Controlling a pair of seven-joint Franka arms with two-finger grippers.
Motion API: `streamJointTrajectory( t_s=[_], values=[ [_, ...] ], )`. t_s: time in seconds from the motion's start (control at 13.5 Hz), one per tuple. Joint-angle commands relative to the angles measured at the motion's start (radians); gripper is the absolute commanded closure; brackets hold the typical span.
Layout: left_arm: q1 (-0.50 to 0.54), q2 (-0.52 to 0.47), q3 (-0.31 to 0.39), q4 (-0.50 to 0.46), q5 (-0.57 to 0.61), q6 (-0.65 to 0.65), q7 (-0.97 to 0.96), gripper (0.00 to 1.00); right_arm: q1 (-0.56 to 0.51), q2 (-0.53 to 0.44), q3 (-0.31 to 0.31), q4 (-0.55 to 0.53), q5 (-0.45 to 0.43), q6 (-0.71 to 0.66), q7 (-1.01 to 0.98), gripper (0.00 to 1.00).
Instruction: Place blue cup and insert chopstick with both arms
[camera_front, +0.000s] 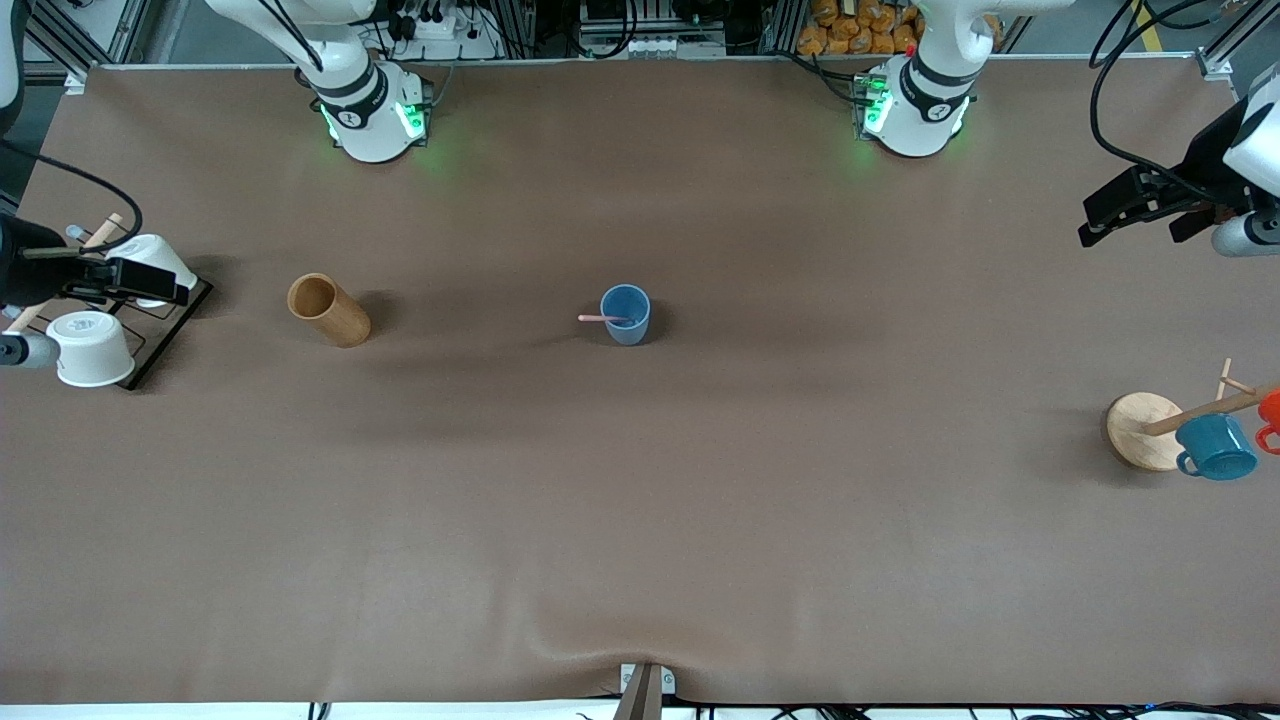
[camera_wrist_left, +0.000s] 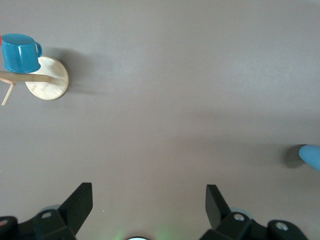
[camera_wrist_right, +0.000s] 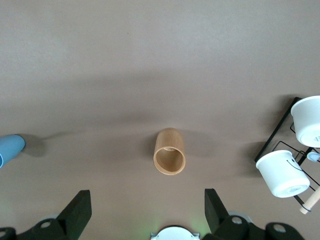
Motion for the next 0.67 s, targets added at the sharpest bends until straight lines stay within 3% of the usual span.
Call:
streamJointTrajectory(
  t_s=[0.0,0.15,0.44,0.59],
  values=[
    [0.003,-0.032,0.001,-0.019,-0.009,-0.017,0.017,0.0,0.0,-0.223,0.014,-0.325,-0.004,0.155,-0.044,0.0],
    [0.003,-0.032,0.003,-0.019,-0.009,-0.018,0.018,0.0,0.009,-0.272,0.015,-0.413,-0.004,0.216,-0.047,0.0],
    [-0.003,-0.029,0.009,-0.007,-0.008,-0.02,0.023,0.0,-0.024,-0.2,0.02,-0.279,-0.01,0.23,-0.047,0.0],
    [-0.003,-0.026,0.01,0.013,-0.006,-0.02,0.038,0.0,-0.026,-0.171,0.017,-0.211,-0.009,0.163,-0.04,0.0]
  ],
)
